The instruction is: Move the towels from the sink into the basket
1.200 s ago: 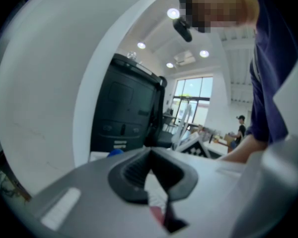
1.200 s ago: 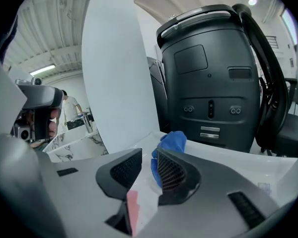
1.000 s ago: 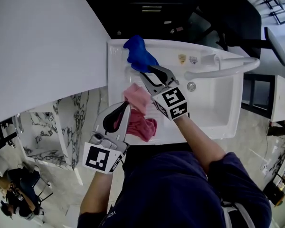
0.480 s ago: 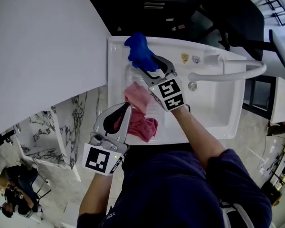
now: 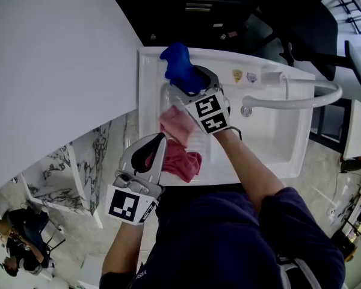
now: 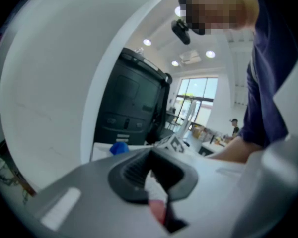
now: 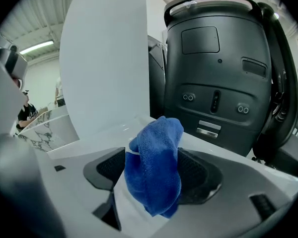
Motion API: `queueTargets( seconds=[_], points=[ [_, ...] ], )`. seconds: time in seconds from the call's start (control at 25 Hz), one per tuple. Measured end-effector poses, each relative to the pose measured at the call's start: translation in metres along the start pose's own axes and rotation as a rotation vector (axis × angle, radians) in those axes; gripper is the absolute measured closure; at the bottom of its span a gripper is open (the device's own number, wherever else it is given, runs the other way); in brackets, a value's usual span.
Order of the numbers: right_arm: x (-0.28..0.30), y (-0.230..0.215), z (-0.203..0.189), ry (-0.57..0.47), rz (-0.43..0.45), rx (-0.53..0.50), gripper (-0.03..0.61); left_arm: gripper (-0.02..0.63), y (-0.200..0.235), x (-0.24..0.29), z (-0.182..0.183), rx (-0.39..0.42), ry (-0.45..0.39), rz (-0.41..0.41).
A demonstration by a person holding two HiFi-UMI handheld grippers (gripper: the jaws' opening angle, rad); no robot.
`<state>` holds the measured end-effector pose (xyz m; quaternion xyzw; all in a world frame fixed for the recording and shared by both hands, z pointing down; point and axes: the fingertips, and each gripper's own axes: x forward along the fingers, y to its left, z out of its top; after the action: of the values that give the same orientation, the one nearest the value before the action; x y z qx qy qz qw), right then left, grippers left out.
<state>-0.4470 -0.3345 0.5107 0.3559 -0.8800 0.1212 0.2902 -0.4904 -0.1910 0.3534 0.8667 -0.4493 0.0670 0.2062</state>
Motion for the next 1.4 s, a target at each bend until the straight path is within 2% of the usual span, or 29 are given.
queueTargets(
  seconds=[0.28, 0.4, 0.68, 0.8, 1.4],
  points=[
    [0.014, -0.007, -0.014, 0.086, -0.034, -0.016, 0.287, 0.611, 0.002, -0.001, 0.003, 0.001, -0.001, 0.010],
    [0.016, -0.007, -0.013, 0.088, -0.038, -0.026, 0.288, 0.611, 0.002, -0.002, 0.003, 0.002, -0.001, 0.012],
    [0.012, -0.003, -0.009, 0.070, -0.051, -0.032, 0.442, 0.611, -0.001, -0.003, 0.005, 0.010, -0.005, 0.012],
    [0.009, -0.005, -0.008, 0.068, -0.053, -0.027, 0.474, 0.611, -0.004, -0.005, 0.007, 0.013, -0.011, 0.012],
    [-0.034, 0.017, 0.012, -0.004, -0.005, -0.024, 0.500, 0.611, -0.029, -0.012, 0.018, 0.049, -0.033, 0.007]
  ],
)
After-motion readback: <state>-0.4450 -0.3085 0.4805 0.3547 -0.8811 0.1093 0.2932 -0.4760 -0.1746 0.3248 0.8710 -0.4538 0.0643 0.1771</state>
